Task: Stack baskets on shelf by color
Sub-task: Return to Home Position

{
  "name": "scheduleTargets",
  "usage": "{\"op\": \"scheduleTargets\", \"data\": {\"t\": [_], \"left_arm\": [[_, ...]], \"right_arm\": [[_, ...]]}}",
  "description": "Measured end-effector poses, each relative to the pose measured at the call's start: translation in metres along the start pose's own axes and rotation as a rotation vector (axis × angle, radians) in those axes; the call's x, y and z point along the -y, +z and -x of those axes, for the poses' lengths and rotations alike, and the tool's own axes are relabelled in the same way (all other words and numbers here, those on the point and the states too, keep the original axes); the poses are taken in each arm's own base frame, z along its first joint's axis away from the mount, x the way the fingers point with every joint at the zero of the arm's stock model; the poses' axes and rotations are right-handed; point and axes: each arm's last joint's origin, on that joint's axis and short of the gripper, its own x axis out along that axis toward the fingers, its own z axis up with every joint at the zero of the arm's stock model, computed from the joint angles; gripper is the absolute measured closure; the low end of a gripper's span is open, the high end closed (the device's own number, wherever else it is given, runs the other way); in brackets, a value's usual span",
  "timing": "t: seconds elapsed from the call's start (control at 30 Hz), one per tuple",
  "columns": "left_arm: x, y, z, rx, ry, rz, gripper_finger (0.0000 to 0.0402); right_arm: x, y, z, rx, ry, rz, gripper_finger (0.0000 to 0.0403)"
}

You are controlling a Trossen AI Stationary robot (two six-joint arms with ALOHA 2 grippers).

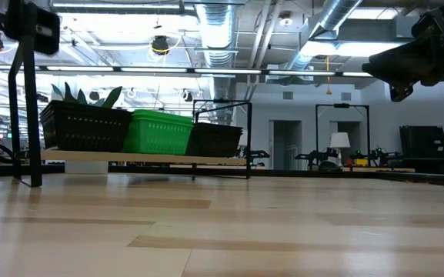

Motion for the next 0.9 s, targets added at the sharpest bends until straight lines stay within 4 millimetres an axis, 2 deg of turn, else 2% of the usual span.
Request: {"op": "scheduleTargets", "data": {"t": [0.13, 0.47, 0.6, 0.7, 0.8, 0.9], "left_arm": [[0.001, -0.005, 0.000, -0.051, -0.014, -0.011, 0.0141], [0.007, -0.009, 0.005, -0.080, -0.195, -0.087, 0.0141], [0.010, -0.004, 0.005, -0.021, -0.321, -0.040, 0.0141], [0.011, 0.002, 0.006, 0.000, -0.339, -0.014, 0.0141], [0.013, 0.009, 0.008, 0.029, -0.393, -0.074, 0.0141], [0.019, 0.015, 0.011, 0.074, -0.566, -0.120, 0.0141]], "right_arm": [[0.000, 0.000, 0.000, 0.000, 0.000, 0.000, 0.0264], [0.000, 0.000, 0.000, -0.001, 0.001, -0.016, 0.0258], [0.000, 0.000, 0.000, -0.001, 0.001, -0.038, 0.0260], [0.000, 0.000, 0.000, -0.002, 0.003, -0.042, 0.0262], [0.000, 0.000, 0.000, -0.002, 0.003, -0.041, 0.0264], [0.000, 0.000, 0.000, -0.002, 0.003, -0.045, 0.0263]]}}
